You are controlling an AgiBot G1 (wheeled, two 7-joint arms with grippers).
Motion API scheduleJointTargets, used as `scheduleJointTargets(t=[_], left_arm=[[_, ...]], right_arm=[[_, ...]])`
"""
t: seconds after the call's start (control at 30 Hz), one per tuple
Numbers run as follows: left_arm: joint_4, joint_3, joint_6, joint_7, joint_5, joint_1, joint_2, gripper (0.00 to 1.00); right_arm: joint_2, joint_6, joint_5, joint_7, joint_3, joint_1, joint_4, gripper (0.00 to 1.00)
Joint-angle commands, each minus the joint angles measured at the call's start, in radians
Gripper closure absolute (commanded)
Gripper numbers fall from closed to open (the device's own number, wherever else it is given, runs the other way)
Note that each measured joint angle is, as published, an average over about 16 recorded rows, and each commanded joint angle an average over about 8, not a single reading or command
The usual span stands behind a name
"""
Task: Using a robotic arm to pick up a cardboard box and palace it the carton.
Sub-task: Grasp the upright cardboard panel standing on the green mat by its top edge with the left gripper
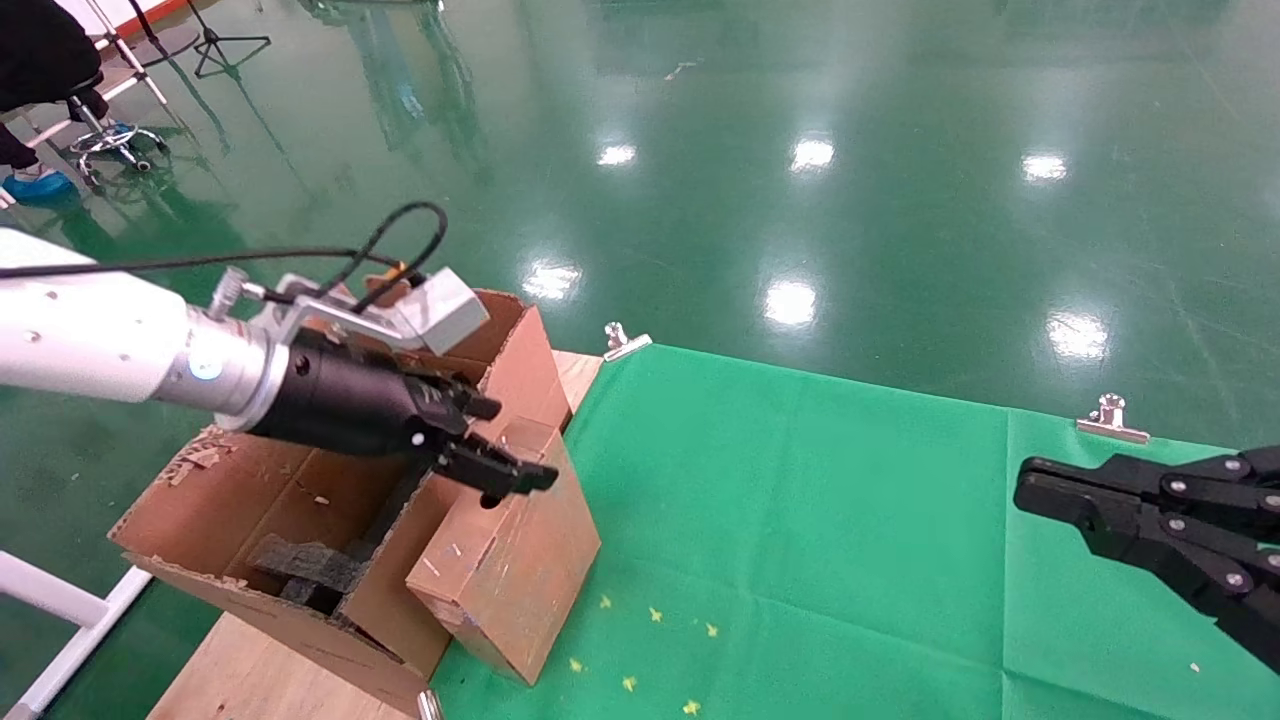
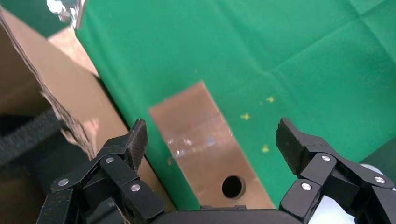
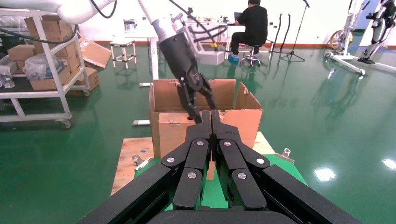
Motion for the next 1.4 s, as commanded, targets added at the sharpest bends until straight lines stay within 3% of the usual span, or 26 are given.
scheduleJointTargets(t=[0.03,0.3,0.33,0.53,0.6,0.77,0.8,0.83,1.4], left_arm=[[0.000,0.012,0.005,-0.014,0.008,0.007,0.003,0.00],[-0.001,0.041,0.008,-0.022,0.014,0.021,-0.007,0.00],[-0.001,0.042,0.007,-0.020,0.014,0.021,-0.007,0.00],[-0.003,0.053,0.009,-0.008,0.023,0.019,-0.008,0.02],[-0.004,0.056,0.009,-0.006,0.026,0.018,-0.008,0.24],[-0.004,0.055,0.008,-0.008,0.024,0.017,-0.009,0.87],[-0.004,0.054,0.008,-0.008,0.024,0.018,-0.009,0.97],[-0.004,0.054,0.008,-0.008,0.023,0.018,-0.009,1.00],[-0.002,0.050,0.007,-0.012,0.018,0.019,-0.009,1.00]], right_arm=[[0.000,0.000,0.000,0.000,0.000,0.000,0.000,1.00],[0.000,0.000,0.000,0.000,0.000,0.000,0.000,1.00],[0.000,0.000,0.000,0.000,0.000,0.000,0.000,0.95],[0.000,0.000,0.000,0.000,0.000,0.000,0.000,0.21],[0.000,0.000,0.000,0.000,0.000,0.000,0.000,0.01],[0.000,0.000,0.000,0.000,0.000,0.000,0.000,0.00],[0.000,0.000,0.000,0.000,0.000,0.000,0.000,0.00],[0.000,0.000,0.000,0.000,0.000,0.000,0.000,0.00],[0.000,0.000,0.000,0.000,0.000,0.000,0.000,0.00]])
